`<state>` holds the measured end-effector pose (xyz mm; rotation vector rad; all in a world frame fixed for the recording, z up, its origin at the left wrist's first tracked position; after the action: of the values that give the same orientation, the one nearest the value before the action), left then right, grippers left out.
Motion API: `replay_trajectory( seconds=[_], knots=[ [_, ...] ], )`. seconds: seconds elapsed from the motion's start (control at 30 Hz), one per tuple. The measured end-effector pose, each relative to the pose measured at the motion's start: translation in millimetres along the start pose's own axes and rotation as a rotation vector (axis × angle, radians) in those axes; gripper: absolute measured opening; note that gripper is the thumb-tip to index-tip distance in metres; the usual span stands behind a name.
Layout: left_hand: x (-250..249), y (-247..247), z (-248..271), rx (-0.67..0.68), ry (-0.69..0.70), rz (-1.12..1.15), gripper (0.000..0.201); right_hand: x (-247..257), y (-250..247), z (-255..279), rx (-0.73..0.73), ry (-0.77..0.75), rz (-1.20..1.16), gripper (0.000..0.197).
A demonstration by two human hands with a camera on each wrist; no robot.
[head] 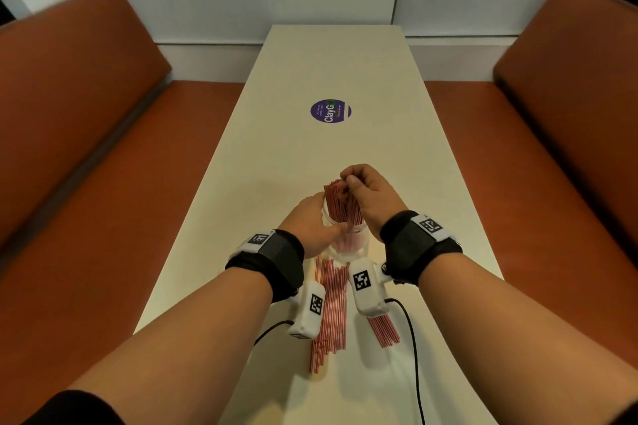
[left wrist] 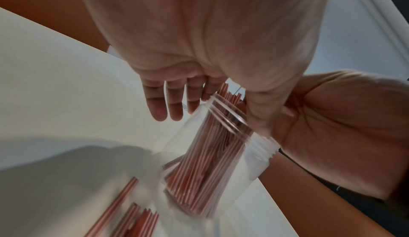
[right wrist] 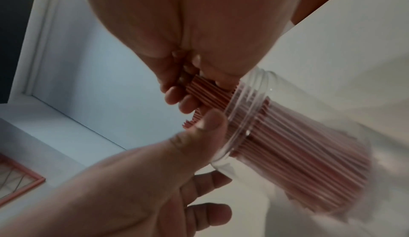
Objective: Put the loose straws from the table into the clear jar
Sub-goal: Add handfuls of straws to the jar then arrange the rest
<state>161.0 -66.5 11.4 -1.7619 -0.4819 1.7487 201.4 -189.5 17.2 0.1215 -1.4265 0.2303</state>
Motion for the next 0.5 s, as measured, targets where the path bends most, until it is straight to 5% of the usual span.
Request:
replay_trajectory(
  seconds=[0.1, 0.23, 0.3, 0.4, 0.5],
  knots=[
    [2.2, -0.3, -0.7, 0.015, -0.014, -0.015, 0.051, 9.0, -1.3, 3.4, -0.032, -0.076, -0.025, 0.018],
    [16.4, -4.6, 6.2, 0.032, -0.168, -0.116, 0.087, 31.5, -17.7, 11.8, -0.239, -0.249, -0.024, 0.008],
    [23.2, -7.0, 17.4, -0.003, -0.222, -0.157, 0.081, 31.3, -29.1, 24.5, -0.316, -0.265, -0.005, 0.005],
    [38.5, -1.1, 41.9, 0.006, -0.335, -0.251, 0.052, 0.9, -43.9, 47.1, -0.378, -0.102, 0.220, 0.013],
    [49.3, 17.0, 63.7, 0.095, -0.404, -0.320, 0.028, -50.8, -49.2, 67.4, -0.230, 0.217, 0.667, 0.017]
  ],
)
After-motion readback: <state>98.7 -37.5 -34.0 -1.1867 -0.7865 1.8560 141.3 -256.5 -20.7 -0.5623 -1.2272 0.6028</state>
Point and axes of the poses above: each hand's wrist, its own z-axis away from the middle knuckle, its own y-axis out of the palm, x = y × z, the point moved 3 cm from there along -z, towards the middle knuckle, and after that the axes turned 5 degrees about y, right-handed, at the moved point
